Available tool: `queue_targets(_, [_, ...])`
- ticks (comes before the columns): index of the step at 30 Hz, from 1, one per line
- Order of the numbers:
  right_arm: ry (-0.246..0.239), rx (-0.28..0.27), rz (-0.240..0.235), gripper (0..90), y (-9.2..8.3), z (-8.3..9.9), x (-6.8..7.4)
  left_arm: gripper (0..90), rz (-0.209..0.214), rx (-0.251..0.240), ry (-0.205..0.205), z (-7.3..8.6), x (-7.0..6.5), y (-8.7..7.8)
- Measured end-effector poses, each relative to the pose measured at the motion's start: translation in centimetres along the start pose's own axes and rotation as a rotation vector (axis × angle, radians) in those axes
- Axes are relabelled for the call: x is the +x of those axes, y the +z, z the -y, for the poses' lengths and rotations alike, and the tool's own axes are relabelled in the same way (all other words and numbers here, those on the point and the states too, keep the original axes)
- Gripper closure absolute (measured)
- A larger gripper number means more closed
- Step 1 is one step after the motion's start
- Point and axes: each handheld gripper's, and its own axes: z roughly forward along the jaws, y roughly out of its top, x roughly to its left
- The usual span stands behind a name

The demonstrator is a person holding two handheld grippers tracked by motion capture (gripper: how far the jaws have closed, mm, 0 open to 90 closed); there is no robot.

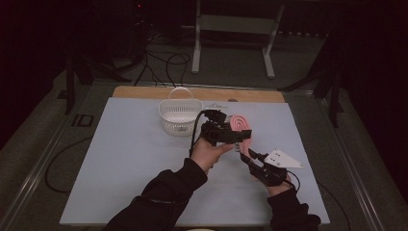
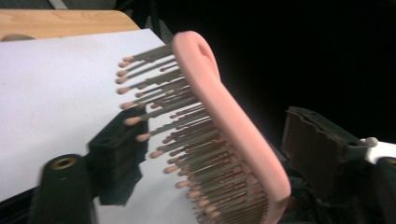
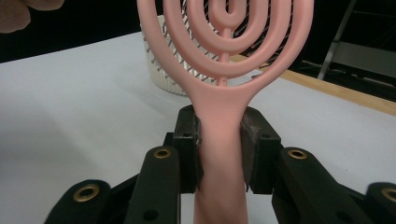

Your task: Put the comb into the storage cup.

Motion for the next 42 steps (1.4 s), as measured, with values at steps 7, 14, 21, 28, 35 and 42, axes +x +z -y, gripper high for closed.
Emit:
queue_targets(7, [-0.001, 0.001, 0.002, 70.6, 0.0, 0.0, 0.0, 36.2, 0.009, -0.001, -0.012, 0.2, 0.1, 0.3])
queue_targets(14, [0.000, -0.003, 0.008, 70.6, 0.0, 0.0, -0.1, 52.0, 0.028, 0.006, -0.016, 0.4, 0.3, 0.5])
queue_targets(21, [-0.001, 0.005, 0.017, 70.3, 0.1, 0.0, -0.1, 57.3, 0.050, 0.001, -0.019, 0.5, 0.3, 0.5])
queue_targets(28, [-0.008, 0.009, 0.042, 70.1, 0.0, -0.2, 0.0, 63.3, 0.062, -0.020, -0.019, 0.6, 0.0, 0.5])
queue_targets(35, [-0.001, 0.007, 0.053, 70.1, 0.0, -0.3, 0.1, 64.3, 0.055, -0.026, 0.000, 0.6, -0.3, 0.4])
queue_targets(42, [0.010, -0.001, 0.052, 69.9, 0.0, -0.4, 0.2, 64.5, 0.058, -0.029, 0.031, 0.5, -0.6, 0.3])
